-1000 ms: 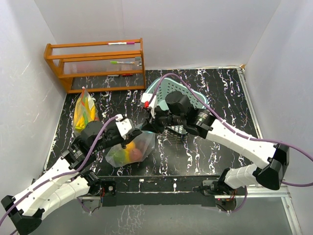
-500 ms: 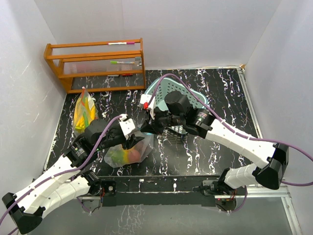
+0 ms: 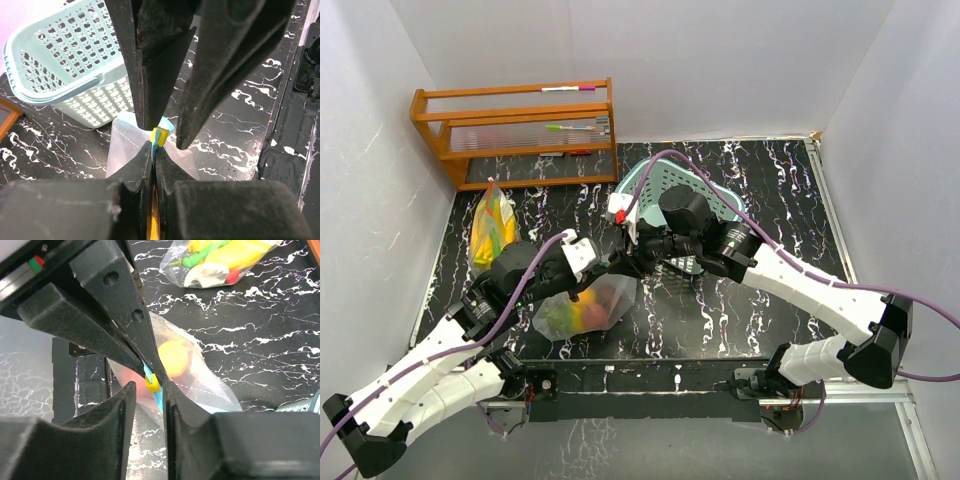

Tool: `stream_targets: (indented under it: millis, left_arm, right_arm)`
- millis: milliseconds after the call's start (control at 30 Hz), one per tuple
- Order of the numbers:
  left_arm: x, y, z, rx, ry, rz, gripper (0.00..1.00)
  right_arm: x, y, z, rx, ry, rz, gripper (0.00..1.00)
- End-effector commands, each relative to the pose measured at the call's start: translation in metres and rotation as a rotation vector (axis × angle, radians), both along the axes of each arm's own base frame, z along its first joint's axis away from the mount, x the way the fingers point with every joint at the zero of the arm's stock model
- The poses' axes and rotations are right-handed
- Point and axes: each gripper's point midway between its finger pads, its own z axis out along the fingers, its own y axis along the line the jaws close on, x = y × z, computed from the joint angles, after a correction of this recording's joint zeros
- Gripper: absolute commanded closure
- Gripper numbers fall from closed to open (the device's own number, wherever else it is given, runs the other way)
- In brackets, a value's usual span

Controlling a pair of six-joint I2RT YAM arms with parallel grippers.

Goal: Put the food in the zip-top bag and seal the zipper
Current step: Zip the zipper food storage bag at the center of the board.

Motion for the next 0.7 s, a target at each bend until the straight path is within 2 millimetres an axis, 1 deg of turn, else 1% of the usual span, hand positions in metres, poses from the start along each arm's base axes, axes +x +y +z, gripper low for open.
stream_targets:
  millis: [0, 67, 167, 367, 433, 500, 667]
  left_arm:
    - [0.005, 0.005, 0.040, -0.078, -0.065, 0.047, 1.00]
    - [0.004, 0.006, 0.044, -0.094, -0.073, 0.051, 1.00]
    - [0.002, 0.005, 0.048, -0.113, -0.069, 0.048, 1.00]
    - [-0.008, 0.002, 0.057, -0.174, -0.086, 0.000, 1.00]
    - [-0.010, 0.001, 0.059, -0.184, -0.090, -0.006, 1.00]
    - [-0.009, 0.001, 0.057, -0.179, -0.087, -0.003, 1.00]
    - [-0.008, 0.002, 0.057, -0.180, -0.088, 0.002, 1.00]
  right_arm:
    - [-0.001, 0.001, 0.047, 0.114, -0.113, 0.024, 0.66]
    - [-0.005, 0.000, 0.051, 0.123, -0.130, 0.044, 0.58]
    - [-0.009, -0.002, 0.061, 0.157, -0.163, 0.066, 0.51]
    - [-0.014, -0.006, 0.081, 0.238, -0.261, 0.086, 0.46]
    - [-0.017, -0.007, 0.085, 0.257, -0.292, 0.108, 0.42]
    - [-0.021, -0.006, 0.084, 0.259, -0.299, 0.140, 0.41]
    - [-0.018, 0.000, 0.076, 0.243, -0.271, 0.143, 0.41]
